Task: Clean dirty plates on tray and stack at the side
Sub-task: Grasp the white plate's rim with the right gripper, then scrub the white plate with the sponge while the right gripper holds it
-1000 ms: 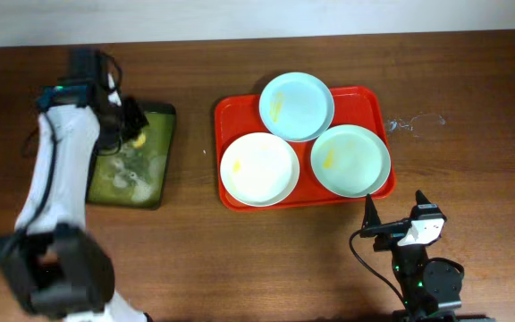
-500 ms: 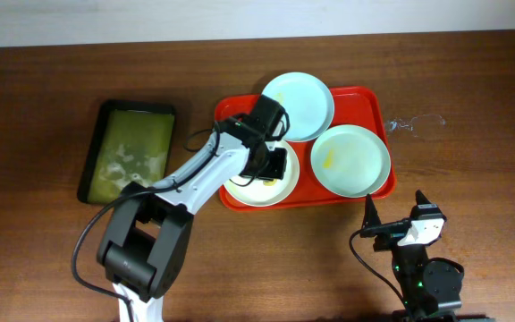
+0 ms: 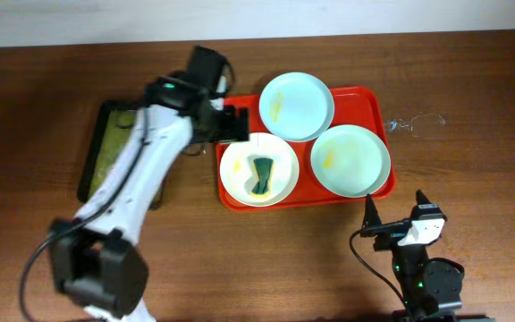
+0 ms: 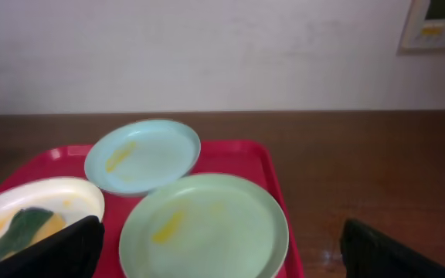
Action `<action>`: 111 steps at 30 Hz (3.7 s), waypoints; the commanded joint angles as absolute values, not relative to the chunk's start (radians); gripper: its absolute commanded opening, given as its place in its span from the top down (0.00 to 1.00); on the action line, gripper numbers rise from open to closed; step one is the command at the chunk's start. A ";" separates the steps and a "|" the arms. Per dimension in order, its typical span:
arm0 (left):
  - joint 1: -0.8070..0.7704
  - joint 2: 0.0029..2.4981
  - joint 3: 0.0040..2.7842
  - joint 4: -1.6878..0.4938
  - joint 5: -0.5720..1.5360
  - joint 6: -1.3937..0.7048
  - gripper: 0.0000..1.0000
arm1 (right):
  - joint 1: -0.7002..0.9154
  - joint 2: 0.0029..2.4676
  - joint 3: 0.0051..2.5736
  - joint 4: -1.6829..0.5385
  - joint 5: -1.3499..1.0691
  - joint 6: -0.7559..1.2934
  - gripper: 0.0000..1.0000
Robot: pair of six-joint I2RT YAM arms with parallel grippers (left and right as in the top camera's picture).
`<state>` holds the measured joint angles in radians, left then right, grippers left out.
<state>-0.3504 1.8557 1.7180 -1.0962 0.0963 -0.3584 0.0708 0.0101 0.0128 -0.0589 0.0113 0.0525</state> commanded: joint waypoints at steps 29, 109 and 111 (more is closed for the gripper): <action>-0.266 1.794 1.735 -1.190 0.082 -0.350 0.00 | 0.253 1.758 1.413 -0.982 -0.342 0.326 0.41; -0.512 2.128 1.528 -0.736 -0.410 -0.433 1.00 | 0.384 2.151 1.541 -0.886 -0.130 0.217 0.95; -0.511 2.128 1.557 -0.737 -0.473 -0.432 1.00 | 0.384 2.151 1.541 -0.889 -0.130 0.217 0.95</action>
